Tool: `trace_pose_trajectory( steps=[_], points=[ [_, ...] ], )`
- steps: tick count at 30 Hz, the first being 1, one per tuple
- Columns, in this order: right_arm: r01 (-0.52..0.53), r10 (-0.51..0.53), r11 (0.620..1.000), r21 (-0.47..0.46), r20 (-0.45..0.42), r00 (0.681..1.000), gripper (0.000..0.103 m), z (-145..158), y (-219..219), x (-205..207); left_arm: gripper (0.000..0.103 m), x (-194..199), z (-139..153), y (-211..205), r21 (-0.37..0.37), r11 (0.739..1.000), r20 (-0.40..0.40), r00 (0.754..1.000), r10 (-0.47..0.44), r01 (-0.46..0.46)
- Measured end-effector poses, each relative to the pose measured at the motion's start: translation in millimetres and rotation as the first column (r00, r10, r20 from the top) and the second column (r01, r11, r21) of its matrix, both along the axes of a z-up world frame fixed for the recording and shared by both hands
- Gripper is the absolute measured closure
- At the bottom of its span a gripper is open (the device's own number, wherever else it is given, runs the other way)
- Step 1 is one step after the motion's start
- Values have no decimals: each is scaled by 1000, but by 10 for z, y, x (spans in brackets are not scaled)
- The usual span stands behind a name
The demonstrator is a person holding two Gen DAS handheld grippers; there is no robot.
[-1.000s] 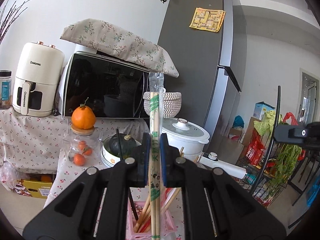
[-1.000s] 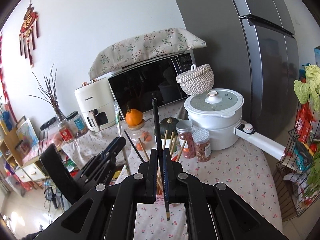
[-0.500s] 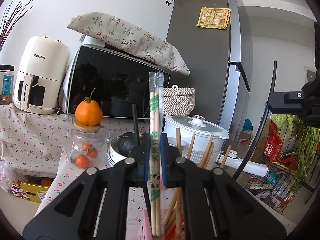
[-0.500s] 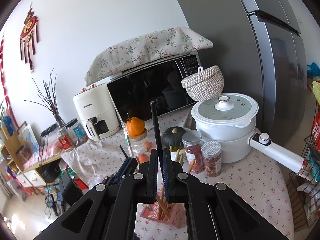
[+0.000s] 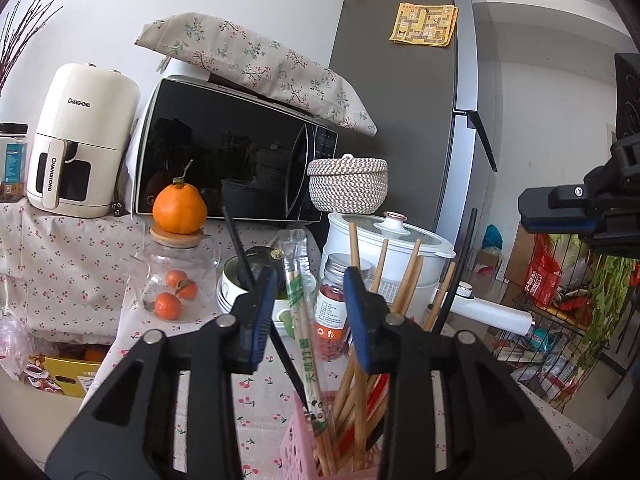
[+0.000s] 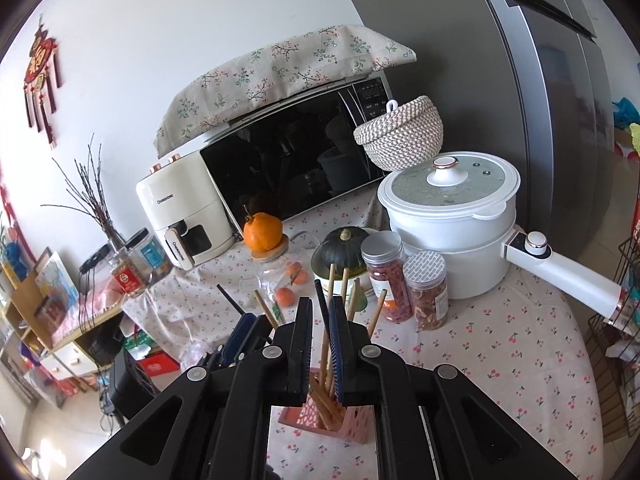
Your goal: Organize utensils
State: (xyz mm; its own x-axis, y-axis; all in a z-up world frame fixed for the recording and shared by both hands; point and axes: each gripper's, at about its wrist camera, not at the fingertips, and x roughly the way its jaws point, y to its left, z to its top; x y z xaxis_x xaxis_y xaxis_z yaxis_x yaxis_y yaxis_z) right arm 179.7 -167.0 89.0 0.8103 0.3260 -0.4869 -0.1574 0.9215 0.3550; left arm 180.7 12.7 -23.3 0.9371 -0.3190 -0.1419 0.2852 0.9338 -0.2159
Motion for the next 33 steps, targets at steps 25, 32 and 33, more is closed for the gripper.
trace_pose_trajectory(
  steps=[25, 32, 33],
  points=[
    [171, -180, 979, -107, -77, 981, 0, -186, -371, -1310, 1, -1167, 368, -52, 187, 982, -413, 909, 55, 26],
    [195, -217, 934, -300, -43, 975, 0, -341, -107, -1617, 1, -1490, 404, -58, 292, 956, -447, 884, 137, -1],
    [194, -218, 928, -317, -40, 975, 0, -390, -81, -1641, 1, -1528, 404, -63, 299, 954, -435, 889, 140, -3]
  ],
)
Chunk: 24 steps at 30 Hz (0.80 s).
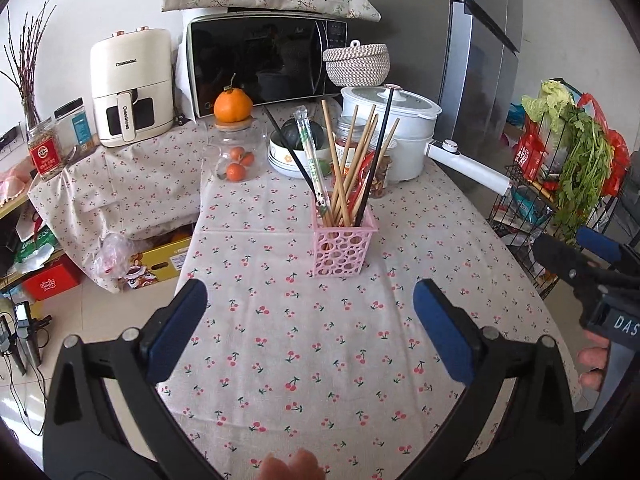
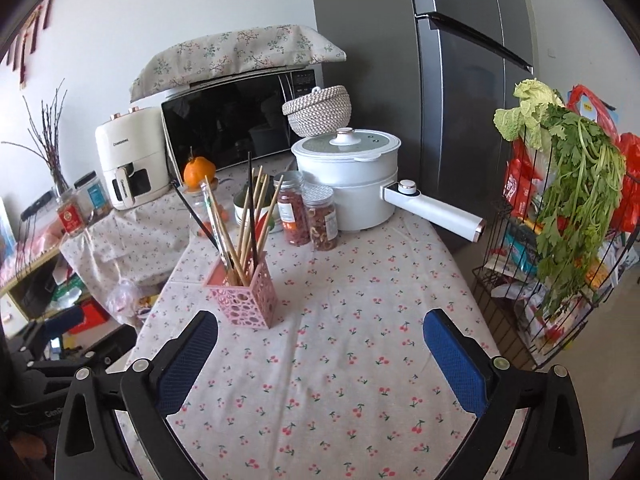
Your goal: Organize utensils
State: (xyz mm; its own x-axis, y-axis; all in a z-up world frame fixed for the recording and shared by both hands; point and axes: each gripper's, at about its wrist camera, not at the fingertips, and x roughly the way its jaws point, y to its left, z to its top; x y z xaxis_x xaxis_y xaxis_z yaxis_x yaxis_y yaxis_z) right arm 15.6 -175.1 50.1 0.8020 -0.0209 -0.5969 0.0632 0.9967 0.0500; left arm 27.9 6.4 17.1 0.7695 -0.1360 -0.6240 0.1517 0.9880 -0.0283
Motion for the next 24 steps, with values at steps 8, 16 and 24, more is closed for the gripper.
trace_pose_trajectory(
  steps=[8, 16, 24],
  points=[
    [48, -49, 999, -21, -70, 996, 0, -341, -11, 114, 1, 51, -93, 30, 27, 1000, -8, 1000, 2, -2],
    [69, -69, 995, -74, -5, 998, 0, -228, 95, 125, 1, 53, -71, 59, 4, 1000, -10, 1000, 9, -9],
    [68, -66, 994, -87, 20, 998, 0, -174, 126, 90, 1, 55, -56, 83, -2, 999, 0, 999, 35, -35]
  ],
)
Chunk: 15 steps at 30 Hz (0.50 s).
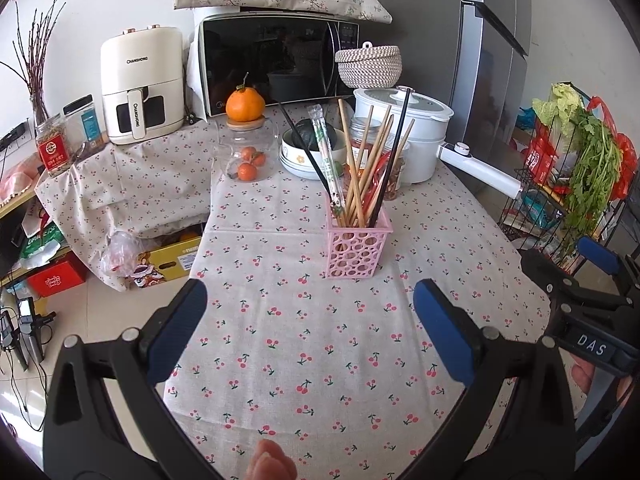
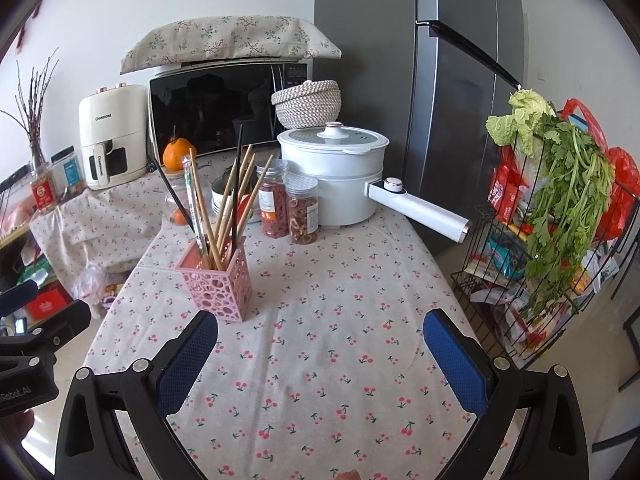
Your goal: Organize utensils
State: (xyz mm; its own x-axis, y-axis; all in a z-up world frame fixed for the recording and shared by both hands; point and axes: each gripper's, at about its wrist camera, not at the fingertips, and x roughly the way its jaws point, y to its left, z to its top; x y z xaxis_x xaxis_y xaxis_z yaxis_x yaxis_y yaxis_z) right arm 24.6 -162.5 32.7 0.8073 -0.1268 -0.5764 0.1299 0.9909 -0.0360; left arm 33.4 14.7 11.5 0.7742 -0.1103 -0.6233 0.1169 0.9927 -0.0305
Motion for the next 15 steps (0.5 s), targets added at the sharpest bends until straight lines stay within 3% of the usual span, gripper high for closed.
trace_pose_trajectory(
  steps=[15],
  points=[
    [23, -22, 1000, -12, 64, 998, 0, 112, -51, -94, 1, -38, 76, 37, -32, 999, 62, 997, 37, -35]
  ],
)
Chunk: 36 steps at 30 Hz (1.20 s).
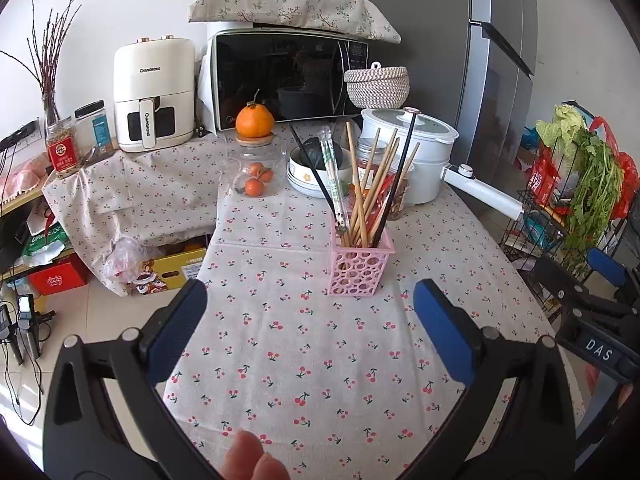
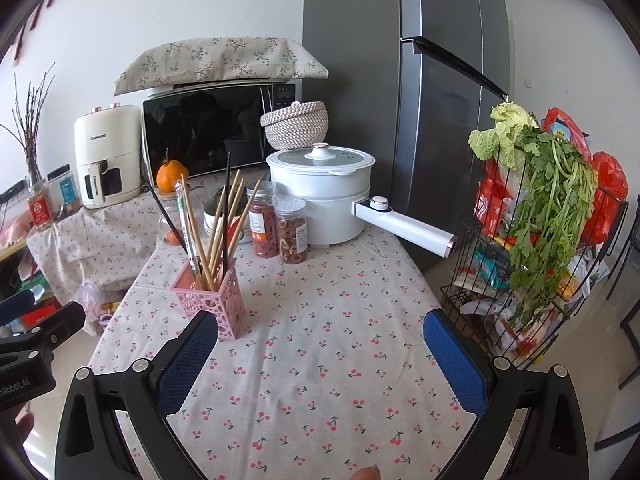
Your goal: Organize utensils
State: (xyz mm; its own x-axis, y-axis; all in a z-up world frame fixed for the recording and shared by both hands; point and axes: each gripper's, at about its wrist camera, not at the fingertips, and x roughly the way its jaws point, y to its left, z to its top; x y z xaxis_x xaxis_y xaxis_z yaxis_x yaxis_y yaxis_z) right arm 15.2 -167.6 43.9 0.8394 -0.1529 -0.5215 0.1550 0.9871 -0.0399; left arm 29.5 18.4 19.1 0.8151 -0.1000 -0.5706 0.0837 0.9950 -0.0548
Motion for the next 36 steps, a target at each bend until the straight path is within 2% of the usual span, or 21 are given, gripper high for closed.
trace_pose_trajectory(
  steps=[17, 31, 36],
  points=[
    [-9, 9, 1000, -26, -10, 1000, 0, -26, 33, 9, 1, -25, 27, -28, -8, 999, 9, 999, -40, 40],
    [7, -8, 1000, -7, -26, 1000, 0, -56, 7, 22, 1, -36, 20, -91, -16, 997, -38, 997, -72, 72],
    [7, -7, 1000, -14, -34, 999, 0, -67, 14, 29, 1, -59, 35, -94, -46, 997, -51, 996, -69, 67]
  ],
)
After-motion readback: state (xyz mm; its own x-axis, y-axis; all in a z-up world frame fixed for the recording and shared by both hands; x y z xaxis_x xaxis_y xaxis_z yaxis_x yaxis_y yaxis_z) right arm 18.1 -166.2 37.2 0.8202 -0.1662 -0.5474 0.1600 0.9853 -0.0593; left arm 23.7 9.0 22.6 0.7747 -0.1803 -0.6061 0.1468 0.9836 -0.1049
